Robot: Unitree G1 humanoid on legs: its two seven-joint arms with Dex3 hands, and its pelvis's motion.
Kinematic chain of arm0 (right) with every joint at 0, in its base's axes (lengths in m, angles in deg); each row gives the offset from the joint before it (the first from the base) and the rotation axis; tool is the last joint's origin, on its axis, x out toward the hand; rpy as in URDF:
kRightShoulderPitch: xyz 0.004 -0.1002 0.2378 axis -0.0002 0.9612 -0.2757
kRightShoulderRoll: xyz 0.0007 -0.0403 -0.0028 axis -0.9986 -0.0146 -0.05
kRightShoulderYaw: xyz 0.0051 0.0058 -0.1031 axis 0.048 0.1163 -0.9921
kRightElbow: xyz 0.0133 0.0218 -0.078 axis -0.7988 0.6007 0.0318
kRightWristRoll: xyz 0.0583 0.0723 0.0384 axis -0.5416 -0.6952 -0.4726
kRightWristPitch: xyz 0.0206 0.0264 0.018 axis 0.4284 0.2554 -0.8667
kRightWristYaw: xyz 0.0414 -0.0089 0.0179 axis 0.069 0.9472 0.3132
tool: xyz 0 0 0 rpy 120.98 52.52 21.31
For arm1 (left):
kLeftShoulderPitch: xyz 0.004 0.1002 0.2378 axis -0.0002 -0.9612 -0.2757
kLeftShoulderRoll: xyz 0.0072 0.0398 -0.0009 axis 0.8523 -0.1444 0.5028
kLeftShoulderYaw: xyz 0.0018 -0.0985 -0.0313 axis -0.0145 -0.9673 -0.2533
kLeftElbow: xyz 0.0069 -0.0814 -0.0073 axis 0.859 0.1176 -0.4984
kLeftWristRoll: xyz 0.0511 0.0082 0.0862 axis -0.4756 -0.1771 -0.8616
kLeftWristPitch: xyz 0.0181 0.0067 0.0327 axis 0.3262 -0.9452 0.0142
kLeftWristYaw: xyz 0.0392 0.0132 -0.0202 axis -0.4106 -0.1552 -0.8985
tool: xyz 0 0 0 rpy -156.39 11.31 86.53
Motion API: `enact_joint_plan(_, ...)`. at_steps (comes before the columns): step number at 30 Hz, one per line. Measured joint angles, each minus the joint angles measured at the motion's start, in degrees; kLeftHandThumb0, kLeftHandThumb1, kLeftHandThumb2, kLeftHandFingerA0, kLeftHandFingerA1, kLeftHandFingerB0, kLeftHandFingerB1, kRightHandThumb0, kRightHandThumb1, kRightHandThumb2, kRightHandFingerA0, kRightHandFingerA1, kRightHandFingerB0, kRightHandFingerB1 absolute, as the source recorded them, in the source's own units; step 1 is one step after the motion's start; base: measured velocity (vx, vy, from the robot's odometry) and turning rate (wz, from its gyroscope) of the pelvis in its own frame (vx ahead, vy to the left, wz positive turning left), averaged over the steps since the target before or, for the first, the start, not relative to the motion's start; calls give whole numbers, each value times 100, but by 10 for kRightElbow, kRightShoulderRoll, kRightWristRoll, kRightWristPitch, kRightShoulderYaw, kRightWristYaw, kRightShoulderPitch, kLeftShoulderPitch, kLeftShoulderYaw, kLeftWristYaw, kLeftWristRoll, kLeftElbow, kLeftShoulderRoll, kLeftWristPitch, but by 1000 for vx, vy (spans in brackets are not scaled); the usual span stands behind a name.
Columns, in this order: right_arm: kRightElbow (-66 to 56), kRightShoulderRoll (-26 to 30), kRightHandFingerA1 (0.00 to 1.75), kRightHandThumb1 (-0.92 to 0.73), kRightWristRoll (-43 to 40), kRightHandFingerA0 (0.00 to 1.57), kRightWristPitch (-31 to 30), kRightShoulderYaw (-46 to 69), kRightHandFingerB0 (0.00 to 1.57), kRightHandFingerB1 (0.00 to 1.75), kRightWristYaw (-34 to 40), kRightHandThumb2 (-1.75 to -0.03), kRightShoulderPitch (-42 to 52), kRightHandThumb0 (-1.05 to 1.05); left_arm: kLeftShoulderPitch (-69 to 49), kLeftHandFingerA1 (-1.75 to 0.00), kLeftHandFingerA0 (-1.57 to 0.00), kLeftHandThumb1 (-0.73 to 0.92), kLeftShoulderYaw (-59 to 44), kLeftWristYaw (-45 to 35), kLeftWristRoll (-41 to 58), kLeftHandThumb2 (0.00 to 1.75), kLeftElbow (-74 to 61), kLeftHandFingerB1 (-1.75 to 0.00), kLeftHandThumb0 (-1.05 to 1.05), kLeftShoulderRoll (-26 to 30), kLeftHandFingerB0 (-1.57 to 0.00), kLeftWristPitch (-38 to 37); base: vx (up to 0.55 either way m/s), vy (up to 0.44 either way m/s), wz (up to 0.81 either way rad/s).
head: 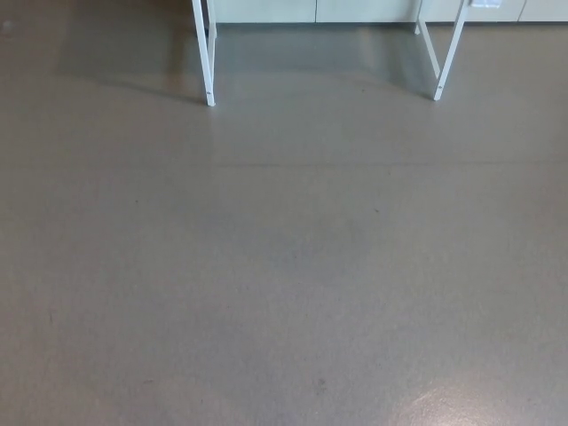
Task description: The robot walks towards a desk on which a file tray is kept in the middle and a toilet paper roll is kept on its right. The robot uses its right hand to hook on finger in the gap of the roll and grabs it, lifts it and places it on the tray.
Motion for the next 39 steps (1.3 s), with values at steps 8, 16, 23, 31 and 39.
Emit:
enact_joint_plan(8,0,0,113,-62,0,94,0,0,47,71,0,-78,0,-31,5,-62,-16,90,-6,-5,3,67,5,-46,-92,0,-12,2,0,0,0)
enact_joint_plan(16,0,0,113,-62,0,94,0,0,47,71,0,-78,0,-31,-1,-54,-12,92,-6,-13,4,70,-10,-38,-84,0,-7,8,0,0,0)
enact_joint_plan(23,0,0,113,-62,0,94,0,0,47,71,0,-78,0,-31,-6,-53,-2,48,-2,-20,3,110,-16,-52,-40,1,0,10,0,0,0)
enact_joint_plan(31,1,4,113,-62,-1,94,-1,0,47,71,-1,-78,1,-31,0,-54,-3,46,-1,-23,3,109,-7,-52,-40,5,0,11,-18,18,8)
enact_joint_plan(39,19,26,78,-76,32,60,12,-68,33,55,52,-66,-16,-41,-8,-52,-22,89,0,-24,3,67,-4,-39,-82,3,-13,11,87,137,-10)
